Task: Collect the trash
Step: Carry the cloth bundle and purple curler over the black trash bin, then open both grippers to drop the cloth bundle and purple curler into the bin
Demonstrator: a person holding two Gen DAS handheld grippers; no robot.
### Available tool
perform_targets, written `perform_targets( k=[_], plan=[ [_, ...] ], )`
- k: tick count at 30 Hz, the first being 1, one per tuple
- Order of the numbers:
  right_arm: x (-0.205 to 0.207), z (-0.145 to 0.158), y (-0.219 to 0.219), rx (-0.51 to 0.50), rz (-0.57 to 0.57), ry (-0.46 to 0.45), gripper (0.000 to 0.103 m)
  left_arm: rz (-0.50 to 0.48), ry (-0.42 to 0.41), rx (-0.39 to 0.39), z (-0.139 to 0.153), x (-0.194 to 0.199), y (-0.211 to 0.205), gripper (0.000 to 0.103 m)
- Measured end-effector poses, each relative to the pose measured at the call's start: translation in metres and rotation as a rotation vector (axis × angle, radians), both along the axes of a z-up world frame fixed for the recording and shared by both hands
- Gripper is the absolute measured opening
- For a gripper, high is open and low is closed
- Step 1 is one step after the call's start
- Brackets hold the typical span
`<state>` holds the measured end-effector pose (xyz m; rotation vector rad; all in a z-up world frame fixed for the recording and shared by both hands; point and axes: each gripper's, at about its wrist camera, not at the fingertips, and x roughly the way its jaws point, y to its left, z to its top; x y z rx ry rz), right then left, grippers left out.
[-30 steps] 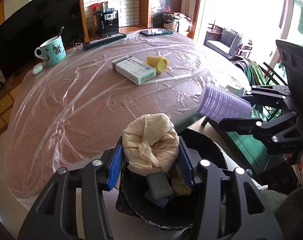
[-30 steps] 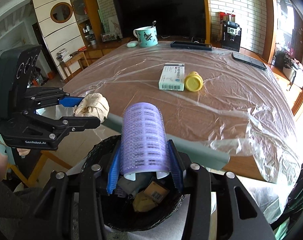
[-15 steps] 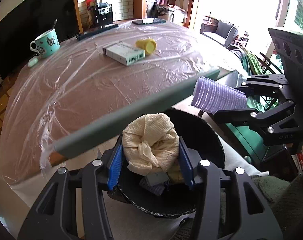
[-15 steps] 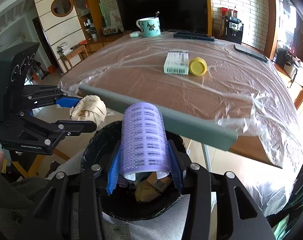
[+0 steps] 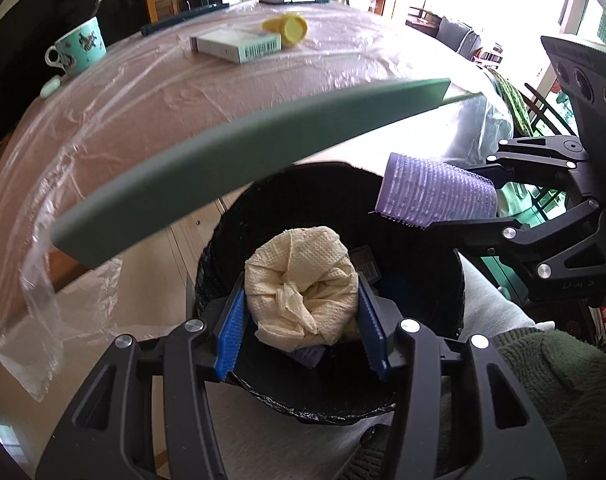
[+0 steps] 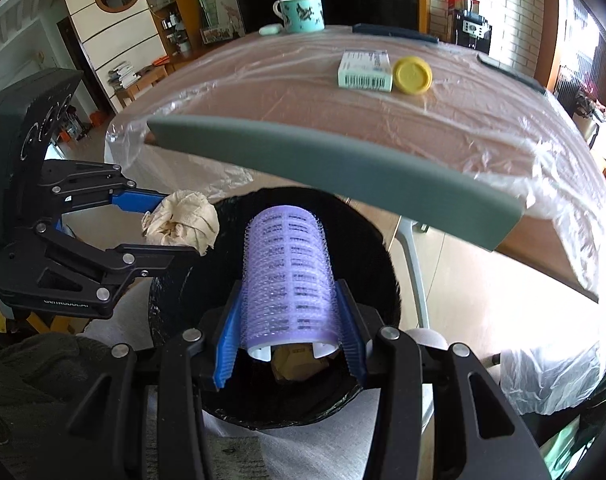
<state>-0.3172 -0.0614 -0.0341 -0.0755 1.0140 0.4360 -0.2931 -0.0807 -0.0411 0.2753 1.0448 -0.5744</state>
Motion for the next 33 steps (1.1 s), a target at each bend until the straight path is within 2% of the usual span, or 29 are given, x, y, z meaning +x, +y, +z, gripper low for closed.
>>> perform_targets(
  k=[17, 33],
  plan=[
    [0.011, -0.037, 0.008, -0.045, -0.022, 0.077, 0.044, 0.012, 0.053, 0.07, -0.037, 0.013, -0.009, 0.051],
    [0.017, -0.047, 0.015, -0.085, -0.031, 0.091, 0.044, 0.008, 0.062, 0.098, -0.054, 0.021, -0.013, 0.051]
  ],
)
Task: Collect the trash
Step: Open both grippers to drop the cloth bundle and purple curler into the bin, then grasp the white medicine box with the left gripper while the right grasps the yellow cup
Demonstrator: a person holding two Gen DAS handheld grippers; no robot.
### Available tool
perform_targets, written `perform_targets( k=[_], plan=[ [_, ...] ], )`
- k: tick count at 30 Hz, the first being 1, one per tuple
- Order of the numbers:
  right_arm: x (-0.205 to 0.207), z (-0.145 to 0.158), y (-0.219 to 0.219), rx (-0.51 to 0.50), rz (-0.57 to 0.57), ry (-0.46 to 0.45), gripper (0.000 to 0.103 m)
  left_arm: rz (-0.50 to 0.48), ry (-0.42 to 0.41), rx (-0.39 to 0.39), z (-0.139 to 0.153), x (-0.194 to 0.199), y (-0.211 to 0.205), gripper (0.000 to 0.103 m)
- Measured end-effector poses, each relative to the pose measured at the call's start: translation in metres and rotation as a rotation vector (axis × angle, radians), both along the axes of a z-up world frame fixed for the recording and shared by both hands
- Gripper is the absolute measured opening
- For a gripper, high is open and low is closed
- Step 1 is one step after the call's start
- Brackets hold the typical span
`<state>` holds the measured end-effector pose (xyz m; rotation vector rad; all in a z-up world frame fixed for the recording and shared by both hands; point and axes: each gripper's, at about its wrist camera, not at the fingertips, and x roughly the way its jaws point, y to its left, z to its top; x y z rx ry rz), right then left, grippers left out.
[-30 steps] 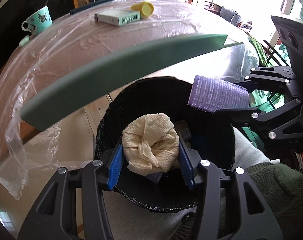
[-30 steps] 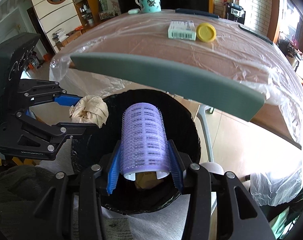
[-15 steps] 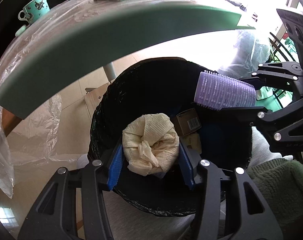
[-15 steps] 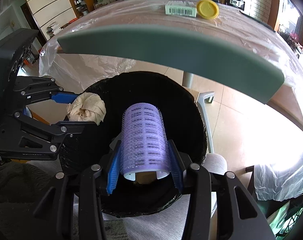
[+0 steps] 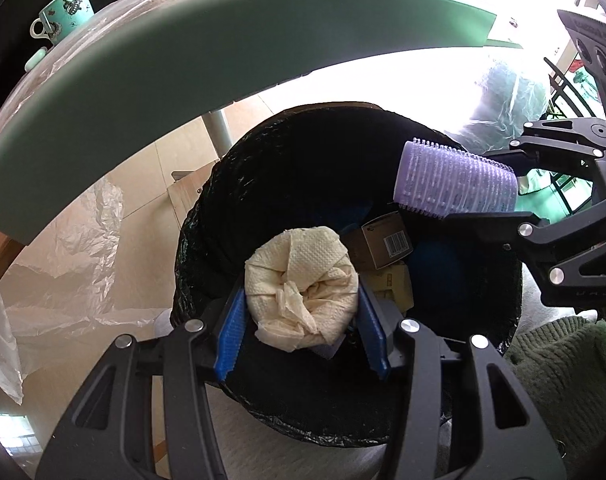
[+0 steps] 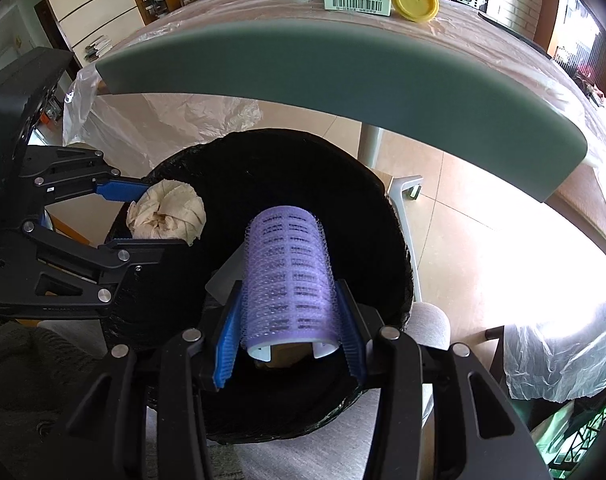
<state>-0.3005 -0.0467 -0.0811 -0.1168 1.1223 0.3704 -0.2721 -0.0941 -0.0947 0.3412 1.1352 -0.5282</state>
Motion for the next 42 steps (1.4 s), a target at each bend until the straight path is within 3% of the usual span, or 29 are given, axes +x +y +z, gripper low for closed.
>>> perform_targets(
  k=[3, 4, 5, 6, 11, 16, 19, 22, 24, 26, 32, 37, 42],
  plan=[
    [-0.003, 0.003, 0.0, 0.001, 0.012, -0.019, 0.052, -0.013, -0.009, -0.021, 0.002, -0.002, 0.001, 0.055],
    [-0.005, 0.006, 0.0, -0.004, 0.007, -0.036, 0.069, -0.017, -0.014, -0.02, 0.004, -0.003, 0.0, 0.074],
    [-0.007, 0.011, -0.002, -0.002, -0.001, -0.06, 0.079, -0.017, -0.028, -0.016, 0.006, -0.004, 0.001, 0.084],
    [-0.01, 0.017, -0.003, 0.01, 0.001, -0.079, 0.08, -0.016, -0.054, -0.017, 0.009, -0.006, 0.002, 0.089],
    [-0.02, 0.05, -0.013, 0.018, -0.004, -0.172, 0.08, -0.004, -0.084, -0.04, 0.027, -0.01, 0.009, 0.089],
    [-0.019, 0.11, -0.033, 0.037, -0.076, -0.351, 0.092, -0.016, -0.102, -0.232, 0.088, -0.013, 0.029, 0.089],
    [0.002, 0.133, -0.045, 0.007, -0.133, -0.43, 0.096, -0.002, -0.192, -0.319, 0.131, -0.003, 0.034, 0.101],
    [0.036, 0.14, -0.048, -0.05, -0.152, -0.455, 0.095, 0.044, -0.201, -0.349, 0.151, 0.026, 0.03, 0.101],
    [0.064, 0.135, -0.047, -0.078, -0.132, -0.434, 0.088, 0.112, -0.15, -0.353, 0.153, 0.058, 0.025, 0.101],
    [0.084, 0.125, -0.044, -0.092, -0.118, -0.393, 0.07, 0.16, -0.07, -0.386, 0.149, 0.09, 0.02, 0.101],
    [0.134, 0.105, -0.046, -0.011, -0.12, -0.285, 0.06, 0.264, 0.137, -0.444, 0.124, 0.171, 0.007, 0.101],
    [0.155, 0.097, -0.041, -0.004, -0.123, -0.263, 0.058, 0.287, 0.188, -0.394, 0.11, 0.208, -0.019, 0.1],
    [0.17, 0.09, -0.041, -0.009, -0.126, -0.236, 0.054, 0.302, 0.174, -0.301, 0.097, 0.228, -0.039, 0.094]
  ],
)
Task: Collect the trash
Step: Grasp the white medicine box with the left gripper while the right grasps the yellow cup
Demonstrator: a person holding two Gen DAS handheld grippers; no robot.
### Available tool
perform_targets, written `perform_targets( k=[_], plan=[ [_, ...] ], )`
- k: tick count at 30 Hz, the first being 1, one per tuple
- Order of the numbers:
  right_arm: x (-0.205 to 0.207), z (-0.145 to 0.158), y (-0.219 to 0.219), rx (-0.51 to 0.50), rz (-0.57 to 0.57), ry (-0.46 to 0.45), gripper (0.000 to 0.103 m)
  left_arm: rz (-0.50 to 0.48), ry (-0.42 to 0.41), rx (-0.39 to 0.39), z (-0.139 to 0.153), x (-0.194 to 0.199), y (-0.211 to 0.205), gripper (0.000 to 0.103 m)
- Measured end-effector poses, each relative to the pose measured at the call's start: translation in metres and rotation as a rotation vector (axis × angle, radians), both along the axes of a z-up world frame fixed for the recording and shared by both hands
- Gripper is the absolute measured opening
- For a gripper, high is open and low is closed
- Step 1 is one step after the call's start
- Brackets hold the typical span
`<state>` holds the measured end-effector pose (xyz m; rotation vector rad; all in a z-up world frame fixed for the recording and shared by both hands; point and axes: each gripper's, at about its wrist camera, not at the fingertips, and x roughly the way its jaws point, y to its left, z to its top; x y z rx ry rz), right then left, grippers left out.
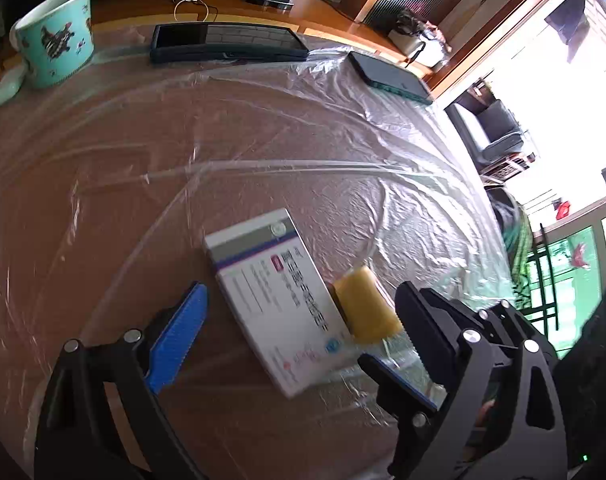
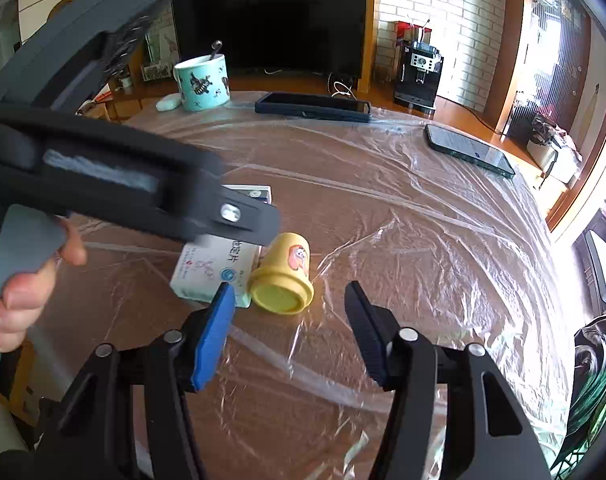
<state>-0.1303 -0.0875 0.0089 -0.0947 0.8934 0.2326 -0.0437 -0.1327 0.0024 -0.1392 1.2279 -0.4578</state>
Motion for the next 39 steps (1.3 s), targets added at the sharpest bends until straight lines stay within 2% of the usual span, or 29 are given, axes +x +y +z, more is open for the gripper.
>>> perform_targets(
  k=[2, 4, 8, 11, 14, 17, 21, 23, 27, 29, 32, 35, 39],
  plan=[
    [0.002, -0.002, 0.0, 0.003, -0.006, 0.005, 0.053, -0.001, 0.008, 0.026, -0.007, 0.006, -0.004, 0.091],
    [0.004, -0.002, -0.001, 0.019, -0.008, 0.006, 0.051, -0.002, -0.021, 0.058, -0.008, 0.009, -0.006, 0.088],
    [0.006, -0.002, 0.002, 0.02, -0.002, 0.003, 0.045, -0.02, -0.041, 0.051, -0.009, 0.008, -0.006, 0.083],
    [0.005, -0.001, 0.001, 0.024, -0.002, 0.005, 0.045, -0.022, -0.078, 0.103, -0.007, 0.008, 0.001, 0.08],
    [0.005, -0.003, -0.003, 0.035, -0.009, 0.006, 0.045, -0.014, -0.057, 0.098, -0.006, 0.012, 0.009, 0.079],
    [0.006, -0.002, -0.004, 0.041, -0.01, 0.011, 0.045, -0.019, -0.072, 0.116, -0.006, 0.012, 0.014, 0.08],
    [0.003, 0.003, -0.002, 0.033, -0.005, -0.005, 0.046, -0.012, -0.033, 0.047, -0.003, 0.016, 0.012, 0.08],
    [0.004, 0.001, -0.001, 0.008, -0.014, -0.005, 0.046, -0.001, -0.032, 0.056, -0.003, 0.017, 0.007, 0.08],
    [0.007, -0.005, -0.004, 0.01, -0.007, 0.015, 0.046, -0.013, -0.075, 0.119, -0.004, 0.014, -0.008, 0.079],
    [0.007, -0.007, -0.005, 0.015, -0.006, 0.022, 0.046, -0.021, -0.095, 0.151, -0.004, 0.011, -0.011, 0.075],
    [0.007, -0.009, -0.007, 0.007, -0.007, 0.027, 0.046, -0.057, -0.152, 0.241, -0.007, 0.008, -0.016, 0.071],
    [0.01, -0.009, -0.008, 0.004, -0.002, 0.034, 0.046, -0.103, -0.192, 0.294, -0.009, 0.003, -0.016, 0.069],
    [0.016, -0.01, -0.006, 0.006, 0.008, 0.044, 0.046, -0.124, -0.204, 0.297, -0.009, -0.005, -0.007, 0.069]
  ],
)
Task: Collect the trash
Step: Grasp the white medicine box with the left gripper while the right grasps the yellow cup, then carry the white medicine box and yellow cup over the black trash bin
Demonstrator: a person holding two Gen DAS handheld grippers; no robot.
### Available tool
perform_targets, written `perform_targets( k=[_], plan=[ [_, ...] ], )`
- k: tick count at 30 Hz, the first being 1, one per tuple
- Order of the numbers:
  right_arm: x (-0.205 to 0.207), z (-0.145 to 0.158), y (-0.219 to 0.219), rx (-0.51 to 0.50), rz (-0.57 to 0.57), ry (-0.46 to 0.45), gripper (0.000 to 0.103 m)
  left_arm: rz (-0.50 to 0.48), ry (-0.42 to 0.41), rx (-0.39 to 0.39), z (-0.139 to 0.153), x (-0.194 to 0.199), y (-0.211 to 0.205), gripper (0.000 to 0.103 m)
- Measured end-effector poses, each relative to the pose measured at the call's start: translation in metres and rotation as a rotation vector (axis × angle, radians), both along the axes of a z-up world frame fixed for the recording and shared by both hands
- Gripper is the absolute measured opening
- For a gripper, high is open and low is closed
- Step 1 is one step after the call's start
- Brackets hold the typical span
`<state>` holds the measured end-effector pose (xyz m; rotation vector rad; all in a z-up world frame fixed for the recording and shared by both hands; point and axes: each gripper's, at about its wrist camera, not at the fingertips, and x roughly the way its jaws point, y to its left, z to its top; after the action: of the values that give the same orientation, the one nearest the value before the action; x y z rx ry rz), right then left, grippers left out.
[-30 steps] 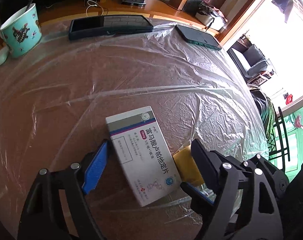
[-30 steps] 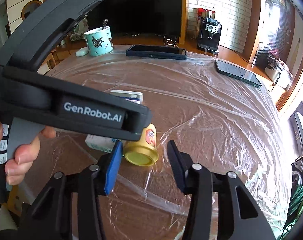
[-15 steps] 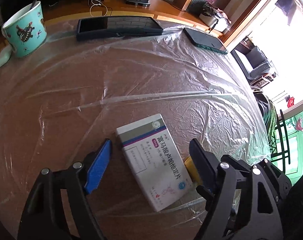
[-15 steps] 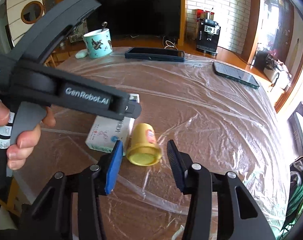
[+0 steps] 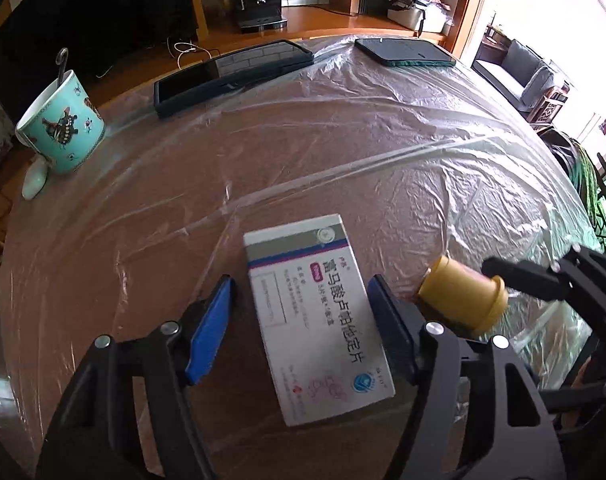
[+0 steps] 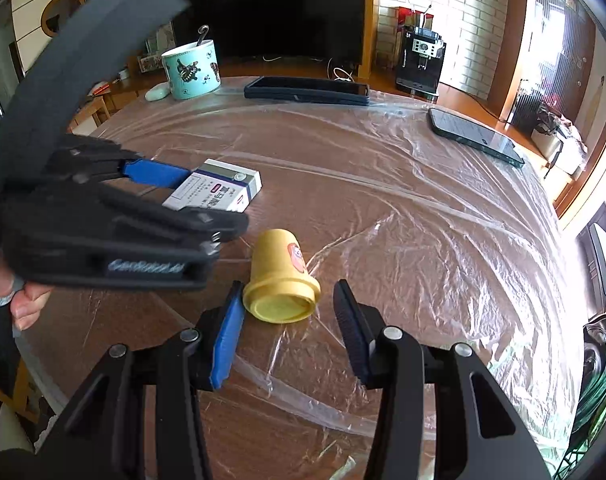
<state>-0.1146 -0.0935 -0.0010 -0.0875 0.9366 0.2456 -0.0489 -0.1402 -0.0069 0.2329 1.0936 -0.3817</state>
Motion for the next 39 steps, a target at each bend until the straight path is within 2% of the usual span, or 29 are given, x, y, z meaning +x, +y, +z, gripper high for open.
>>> perform_targets(
  k=[5, 7, 9, 13, 22, 39],
  plan=[
    [0.007, -0.001, 0.005, -0.006, 0.013, 0.016, 0.043, -0.039, -0.025, -0.009, 0.0, -0.008, 0.011, 0.068],
    [0.009, -0.002, 0.007, -0.012, 0.012, 0.022, 0.038, -0.048, -0.031, -0.013, 0.0, -0.01, 0.014, 0.057],
    [0.009, -0.003, 0.008, -0.012, 0.013, 0.024, 0.037, -0.06, -0.041, -0.014, 0.001, -0.014, 0.015, 0.052],
    [0.009, -0.001, 0.004, 0.025, 0.002, 0.025, 0.037, -0.072, -0.077, -0.015, 0.001, -0.022, 0.014, 0.052],
    [0.002, 0.005, -0.005, 0.107, -0.023, 0.013, 0.037, -0.048, -0.087, -0.096, 0.01, -0.036, 0.024, 0.052],
    [-0.04, 0.023, -0.012, 0.165, -0.014, -0.026, 0.037, -0.041, -0.124, -0.187, 0.031, -0.088, 0.05, 0.052]
  ],
)
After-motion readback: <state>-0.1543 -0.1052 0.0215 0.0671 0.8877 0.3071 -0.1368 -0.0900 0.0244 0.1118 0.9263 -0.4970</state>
